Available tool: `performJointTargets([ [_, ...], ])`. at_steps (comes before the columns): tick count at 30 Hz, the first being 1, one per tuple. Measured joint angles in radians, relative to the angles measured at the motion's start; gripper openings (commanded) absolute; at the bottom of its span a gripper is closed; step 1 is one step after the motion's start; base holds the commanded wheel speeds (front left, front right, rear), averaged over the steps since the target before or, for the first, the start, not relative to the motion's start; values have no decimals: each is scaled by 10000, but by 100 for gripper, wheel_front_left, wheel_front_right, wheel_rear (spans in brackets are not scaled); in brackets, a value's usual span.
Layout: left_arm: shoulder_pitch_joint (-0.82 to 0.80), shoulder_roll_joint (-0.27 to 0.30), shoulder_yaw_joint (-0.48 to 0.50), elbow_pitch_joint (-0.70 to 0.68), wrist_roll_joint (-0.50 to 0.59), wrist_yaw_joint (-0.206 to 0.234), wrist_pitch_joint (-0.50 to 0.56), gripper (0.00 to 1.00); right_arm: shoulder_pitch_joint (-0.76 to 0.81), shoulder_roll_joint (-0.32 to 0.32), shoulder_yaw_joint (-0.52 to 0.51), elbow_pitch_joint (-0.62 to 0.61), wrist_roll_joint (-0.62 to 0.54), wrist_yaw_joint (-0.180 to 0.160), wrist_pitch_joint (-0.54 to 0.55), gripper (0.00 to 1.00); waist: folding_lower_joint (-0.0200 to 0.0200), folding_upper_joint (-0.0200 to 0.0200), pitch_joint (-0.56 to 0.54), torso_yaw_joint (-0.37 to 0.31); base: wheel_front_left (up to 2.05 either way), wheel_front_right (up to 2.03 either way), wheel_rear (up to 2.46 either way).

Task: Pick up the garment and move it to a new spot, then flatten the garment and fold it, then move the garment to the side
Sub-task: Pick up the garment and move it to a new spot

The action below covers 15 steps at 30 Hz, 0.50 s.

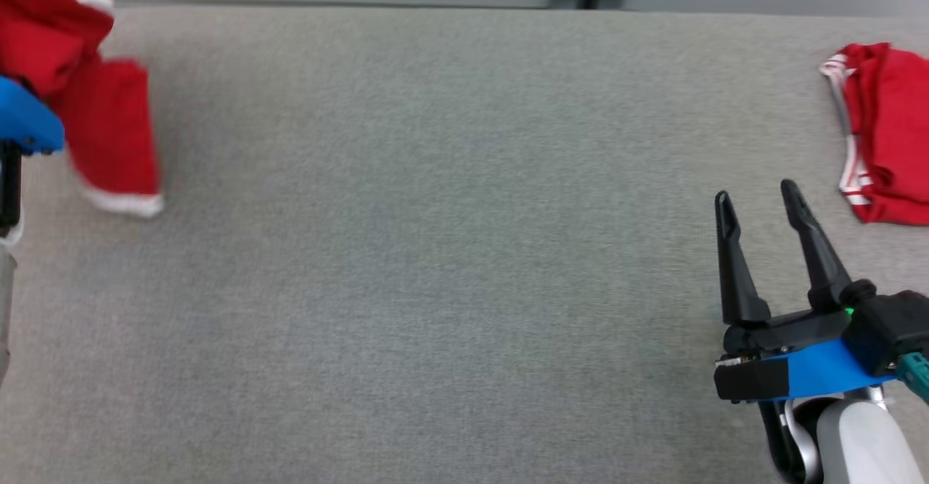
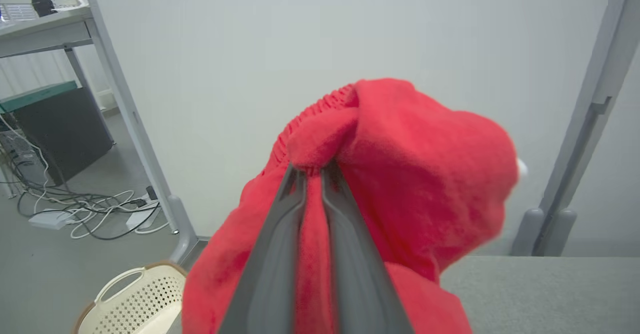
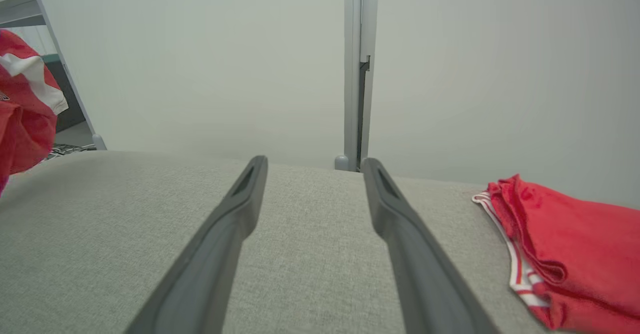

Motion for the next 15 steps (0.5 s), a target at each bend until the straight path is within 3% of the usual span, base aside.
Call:
performJointTargets([
  [7,-281,0,-591,-1760,305,0,-59,0,108,44,397,652,474,0,-385,100,-1,0,-510,-899,0,0,0],
  [15,-360,-431,-1419,-4144,662,61,725,0,194,50,677,1248,1030,0,-646,100,-1,0,-1030,-2230,0,0,0],
])
